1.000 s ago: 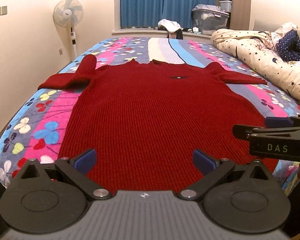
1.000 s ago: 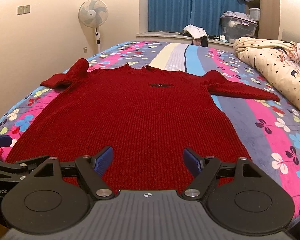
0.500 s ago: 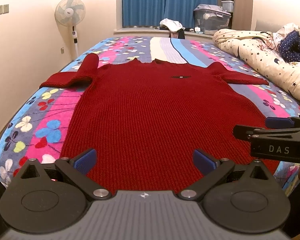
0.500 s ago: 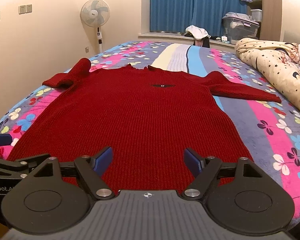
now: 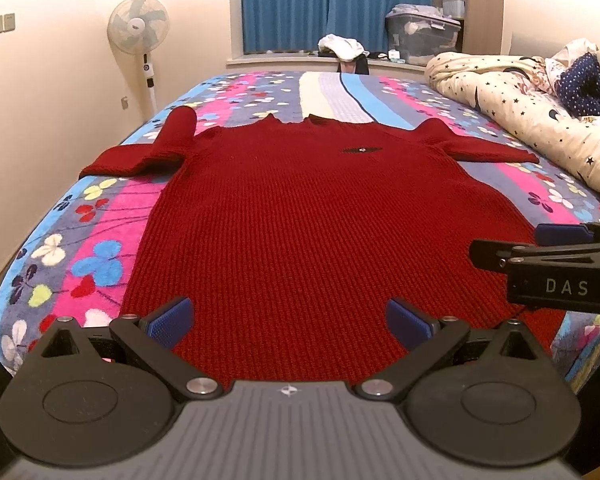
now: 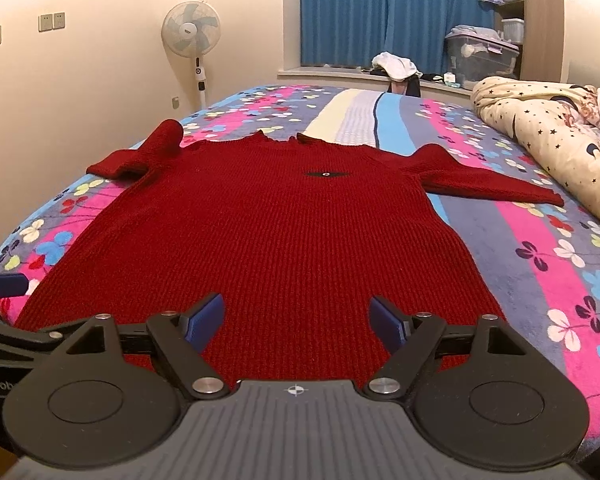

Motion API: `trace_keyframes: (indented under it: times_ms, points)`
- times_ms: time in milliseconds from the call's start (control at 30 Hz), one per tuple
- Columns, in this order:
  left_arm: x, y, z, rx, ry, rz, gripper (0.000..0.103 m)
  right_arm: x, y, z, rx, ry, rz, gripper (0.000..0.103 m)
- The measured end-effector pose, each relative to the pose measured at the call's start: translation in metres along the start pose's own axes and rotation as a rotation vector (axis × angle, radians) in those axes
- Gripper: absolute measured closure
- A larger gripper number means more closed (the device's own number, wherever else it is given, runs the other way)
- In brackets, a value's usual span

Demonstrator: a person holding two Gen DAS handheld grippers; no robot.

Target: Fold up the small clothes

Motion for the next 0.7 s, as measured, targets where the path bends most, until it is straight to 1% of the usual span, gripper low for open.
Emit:
trace_keyframes:
  times_ms: [267,467,700]
  points:
    - [0.0001,-0.0004,-0.0017,-0.001,-0.009,-0.002,0.001,0.0019,0.0004,-0.0062,-0.004,-0.032,-0.003,0.022]
    - [0.0004,0.0006,-0.0036,0.001,-0.017,-0.007,0.001,0.0006,0.0013,-0.0026,0.003,-0.01,-0.006,0.022]
    - [-0.0007,-0.0012,-0.0029,0.004,-0.02,-0.003,0.001,0.002,0.0044,-0.0063,0.003,-0.023,-0.015,0.022]
Point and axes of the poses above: each gripper's, at about its wrist camera, not at the fingertips, and y roughly the way its jaws point, z to its right, x to its underside, the point moved 3 cm from there along y, roughly the way its jaws point
